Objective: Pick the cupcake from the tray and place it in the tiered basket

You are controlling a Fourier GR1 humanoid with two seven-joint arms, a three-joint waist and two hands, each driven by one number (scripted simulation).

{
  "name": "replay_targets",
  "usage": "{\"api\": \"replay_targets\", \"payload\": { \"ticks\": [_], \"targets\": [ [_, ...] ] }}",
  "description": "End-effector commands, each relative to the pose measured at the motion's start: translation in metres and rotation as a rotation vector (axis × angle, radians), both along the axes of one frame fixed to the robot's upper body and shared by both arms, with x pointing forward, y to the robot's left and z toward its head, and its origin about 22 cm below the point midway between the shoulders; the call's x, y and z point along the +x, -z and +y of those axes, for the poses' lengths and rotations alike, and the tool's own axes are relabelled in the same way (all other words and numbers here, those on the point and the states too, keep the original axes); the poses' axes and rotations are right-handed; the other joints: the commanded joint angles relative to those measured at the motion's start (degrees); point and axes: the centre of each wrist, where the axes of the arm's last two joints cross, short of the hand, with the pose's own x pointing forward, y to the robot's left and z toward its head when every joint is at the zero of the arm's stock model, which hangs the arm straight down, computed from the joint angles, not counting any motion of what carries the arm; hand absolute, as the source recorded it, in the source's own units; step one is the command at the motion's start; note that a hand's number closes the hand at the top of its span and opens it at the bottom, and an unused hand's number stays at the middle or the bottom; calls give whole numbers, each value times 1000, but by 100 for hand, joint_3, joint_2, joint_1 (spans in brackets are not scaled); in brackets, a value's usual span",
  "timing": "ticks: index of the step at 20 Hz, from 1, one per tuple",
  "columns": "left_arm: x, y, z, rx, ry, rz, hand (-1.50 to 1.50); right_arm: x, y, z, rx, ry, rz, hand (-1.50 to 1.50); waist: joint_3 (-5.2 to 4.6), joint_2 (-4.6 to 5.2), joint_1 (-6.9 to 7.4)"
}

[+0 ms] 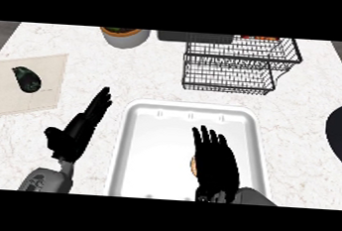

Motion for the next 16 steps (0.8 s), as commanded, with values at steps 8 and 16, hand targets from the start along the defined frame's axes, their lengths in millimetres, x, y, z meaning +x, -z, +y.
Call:
{"api": "replay_targets", "payload": {
  "ticks": [8, 16],
  "targets": [
    [-3, 8, 5, -15, 6, 8, 0, -4, 17, 32, 56, 17, -96, 150, 2, 9, 32],
    [0, -4, -13, 2, 2, -4, 0, 28, 12, 7, 58, 7, -126, 150, 3, 7, 31]
  ]
}}
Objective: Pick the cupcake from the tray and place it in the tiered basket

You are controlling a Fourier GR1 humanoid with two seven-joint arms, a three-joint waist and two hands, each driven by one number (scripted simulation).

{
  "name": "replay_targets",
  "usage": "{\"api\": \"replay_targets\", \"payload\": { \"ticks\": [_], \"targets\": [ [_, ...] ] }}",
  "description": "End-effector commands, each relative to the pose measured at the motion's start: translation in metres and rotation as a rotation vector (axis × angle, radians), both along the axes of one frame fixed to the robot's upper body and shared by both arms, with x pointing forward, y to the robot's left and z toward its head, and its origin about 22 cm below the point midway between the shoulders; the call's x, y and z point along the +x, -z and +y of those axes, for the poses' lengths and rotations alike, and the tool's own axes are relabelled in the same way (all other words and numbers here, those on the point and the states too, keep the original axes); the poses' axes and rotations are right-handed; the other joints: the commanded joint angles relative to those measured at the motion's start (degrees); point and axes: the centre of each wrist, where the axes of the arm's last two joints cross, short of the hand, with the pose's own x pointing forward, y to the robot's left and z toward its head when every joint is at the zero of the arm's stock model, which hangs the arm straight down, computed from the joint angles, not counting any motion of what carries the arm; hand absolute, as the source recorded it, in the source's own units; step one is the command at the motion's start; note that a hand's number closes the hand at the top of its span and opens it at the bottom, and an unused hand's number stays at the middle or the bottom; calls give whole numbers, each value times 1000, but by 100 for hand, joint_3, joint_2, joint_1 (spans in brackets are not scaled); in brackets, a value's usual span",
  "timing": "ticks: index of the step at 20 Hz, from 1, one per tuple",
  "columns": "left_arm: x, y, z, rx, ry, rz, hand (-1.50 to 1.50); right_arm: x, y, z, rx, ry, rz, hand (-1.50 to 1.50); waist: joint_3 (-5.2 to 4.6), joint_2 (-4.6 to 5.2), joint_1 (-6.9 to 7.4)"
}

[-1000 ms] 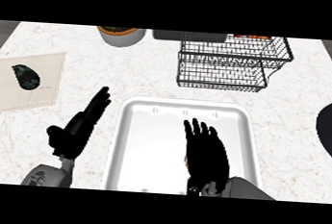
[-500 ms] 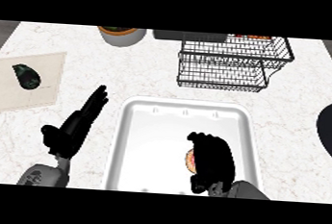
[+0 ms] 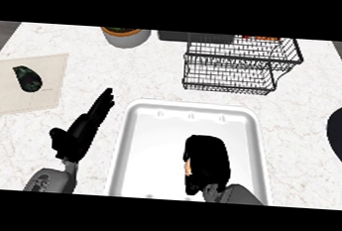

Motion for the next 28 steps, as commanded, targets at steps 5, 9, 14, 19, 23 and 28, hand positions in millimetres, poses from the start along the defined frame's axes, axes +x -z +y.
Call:
{"api": "replay_targets", "payload": {
  "ticks": [5, 9, 14, 19, 23, 28],
  "targets": [
    [-3, -1, 11, 17, -21, -4, 0, 19, -24, -101, -55, 36, -120, 150, 6, -10, -102],
    [-5, -1, 15, 3, -31, -13, 0, 59, -47, -218, -143, 145, -161, 150, 41, 92, -218],
    [-5, -3, 9, 5, -29, -8, 0, 68, -91, -311, 101, 166, -327, 150, 47, 42, -168],
    [-10, 6, -1, -7, -13, 8, 0, 71, -145, -357, 430, 64, -473, 150, 22, 13, -126],
    [-2, -3, -12, 6, 16, -16, 0, 84, -166, -384, 474, 34, -550, 150, 9, 31, 85],
    [10, -10, -1, 8, 19, -16, 0, 108, -217, -359, 504, 7, -509, 150, 0, 11, 67]
  ]
}}
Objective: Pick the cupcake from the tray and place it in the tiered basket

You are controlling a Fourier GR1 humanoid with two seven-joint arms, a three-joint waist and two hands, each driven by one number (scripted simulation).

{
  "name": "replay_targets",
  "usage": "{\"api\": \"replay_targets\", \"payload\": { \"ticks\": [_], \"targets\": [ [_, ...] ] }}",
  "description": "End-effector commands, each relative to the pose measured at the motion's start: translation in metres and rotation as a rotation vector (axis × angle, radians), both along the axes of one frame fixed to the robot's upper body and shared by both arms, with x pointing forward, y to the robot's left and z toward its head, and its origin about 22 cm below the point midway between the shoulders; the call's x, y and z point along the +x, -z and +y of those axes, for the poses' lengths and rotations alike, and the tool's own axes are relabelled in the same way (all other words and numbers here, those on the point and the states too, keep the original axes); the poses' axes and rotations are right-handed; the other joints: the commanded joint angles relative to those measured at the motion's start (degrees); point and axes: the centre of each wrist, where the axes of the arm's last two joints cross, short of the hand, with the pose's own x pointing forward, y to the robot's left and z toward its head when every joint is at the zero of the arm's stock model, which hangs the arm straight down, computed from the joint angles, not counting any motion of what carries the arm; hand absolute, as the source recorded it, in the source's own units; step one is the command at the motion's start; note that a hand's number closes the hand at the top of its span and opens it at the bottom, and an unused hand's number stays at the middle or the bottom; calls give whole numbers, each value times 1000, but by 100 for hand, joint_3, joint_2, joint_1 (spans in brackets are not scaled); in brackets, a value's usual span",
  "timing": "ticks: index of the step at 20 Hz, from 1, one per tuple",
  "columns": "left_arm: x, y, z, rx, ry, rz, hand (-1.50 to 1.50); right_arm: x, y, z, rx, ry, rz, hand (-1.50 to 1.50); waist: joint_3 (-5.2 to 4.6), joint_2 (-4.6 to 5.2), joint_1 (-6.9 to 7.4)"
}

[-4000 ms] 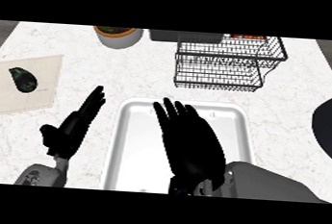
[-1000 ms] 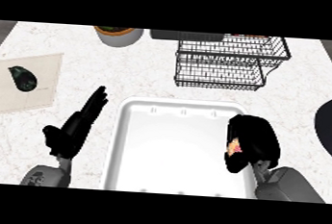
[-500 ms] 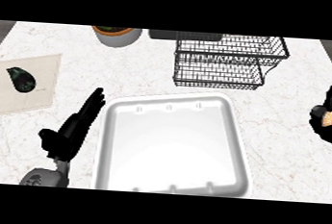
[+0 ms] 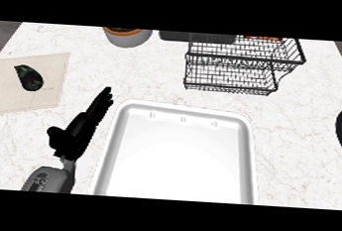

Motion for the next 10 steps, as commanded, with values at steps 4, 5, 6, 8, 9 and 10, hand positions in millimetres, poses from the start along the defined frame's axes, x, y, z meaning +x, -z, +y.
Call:
{"api": "replay_targets", "payload": {
  "ticks": [4, 5, 6, 8, 9, 10],
  "targets": [
    [10, -3, 4, -13, 25, 8, 0, 34, -82, 41, 76, -27, -19, 150, -11, 0, 80],
    [10, -13, 5, -12, 23, 22, 0, 50, -55, 64, 99, -38, -10, 150, -7, -2, 101],
    [6, -3, -14, -16, 10, 7, 0, 47, -84, 58, 86, -31, -2, 150, -8, -4, 73],
    [3, -8, -17, -20, -3, 9, 0, 61, -84, 78, 76, -47, 19, 150, -6, -4, 87],
    [-3, 8, -16, -20, 21, 1, 0, 70, -77, 108, 64, -40, 33, 150, -10, 3, 102],
    [-2, 1, -9, -4, 8, 12, 0, 70, -92, 109, 88, -52, 38, 150, -9, -7, 79]
  ]
}}
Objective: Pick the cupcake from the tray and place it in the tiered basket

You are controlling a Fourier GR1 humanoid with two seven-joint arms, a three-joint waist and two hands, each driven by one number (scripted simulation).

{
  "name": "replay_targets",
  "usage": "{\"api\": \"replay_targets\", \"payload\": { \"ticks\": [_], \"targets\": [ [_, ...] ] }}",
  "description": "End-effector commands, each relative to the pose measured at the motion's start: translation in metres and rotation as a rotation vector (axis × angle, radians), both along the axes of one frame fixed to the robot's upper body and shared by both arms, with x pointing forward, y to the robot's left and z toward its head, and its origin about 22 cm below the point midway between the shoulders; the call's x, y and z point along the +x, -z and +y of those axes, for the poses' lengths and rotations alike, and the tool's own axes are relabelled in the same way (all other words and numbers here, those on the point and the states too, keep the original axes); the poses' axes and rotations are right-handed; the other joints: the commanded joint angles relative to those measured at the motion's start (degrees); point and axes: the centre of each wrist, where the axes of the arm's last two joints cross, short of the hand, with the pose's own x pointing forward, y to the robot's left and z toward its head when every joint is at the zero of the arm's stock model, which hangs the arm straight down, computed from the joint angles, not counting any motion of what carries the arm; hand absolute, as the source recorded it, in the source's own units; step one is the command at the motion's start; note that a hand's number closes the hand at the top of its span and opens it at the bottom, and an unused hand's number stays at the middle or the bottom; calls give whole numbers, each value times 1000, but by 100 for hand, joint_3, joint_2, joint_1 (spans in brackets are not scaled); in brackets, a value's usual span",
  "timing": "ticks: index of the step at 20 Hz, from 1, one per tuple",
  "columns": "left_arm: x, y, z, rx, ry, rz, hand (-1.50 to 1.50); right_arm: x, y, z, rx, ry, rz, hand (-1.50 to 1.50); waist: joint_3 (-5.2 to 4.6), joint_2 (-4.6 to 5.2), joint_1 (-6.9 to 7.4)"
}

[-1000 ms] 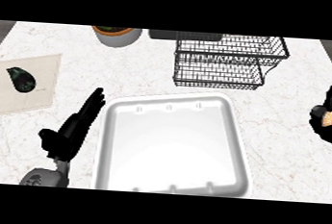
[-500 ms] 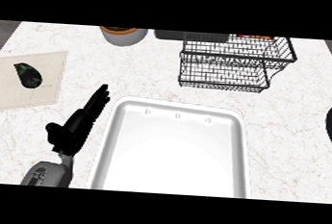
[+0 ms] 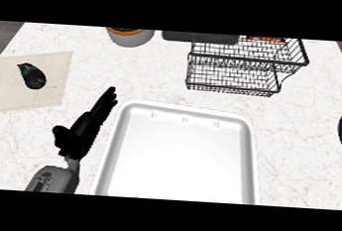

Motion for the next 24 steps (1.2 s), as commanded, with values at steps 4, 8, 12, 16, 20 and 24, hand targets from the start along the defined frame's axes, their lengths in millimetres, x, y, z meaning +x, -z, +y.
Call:
{"api": "replay_targets", "payload": {
  "ticks": [4, 8, 12, 16, 20, 24],
  "targets": [
    [0, 7, 5, 7, -1, 4, 0, 42, -26, 66, 37, -9, 52, 150, 1, 25, 54],
    [-11, 1, -18, 4, 2, -11, 0, 56, -14, 98, -23, -55, 112, 150, 3, 9, 47],
    [5, -6, -3, -1, 27, -4, 0, 72, 0, 131, -27, -83, 117, 150, 1, 36, 45],
    [-4, -7, -8, 11, 6, -7, 0, 81, 17, 159, -11, -94, 127, 150, 4, 22, 57],
    [-3, -7, -4, 13, 14, 9, 0, 91, 34, 165, 12, -117, 152, 150, 4, 52, 108],
    [-4, -4, 18, -4, 0, -2, 0, 93, 28, 190, 86, -145, 190, 150, 2, 38, 76]
  ]
}}
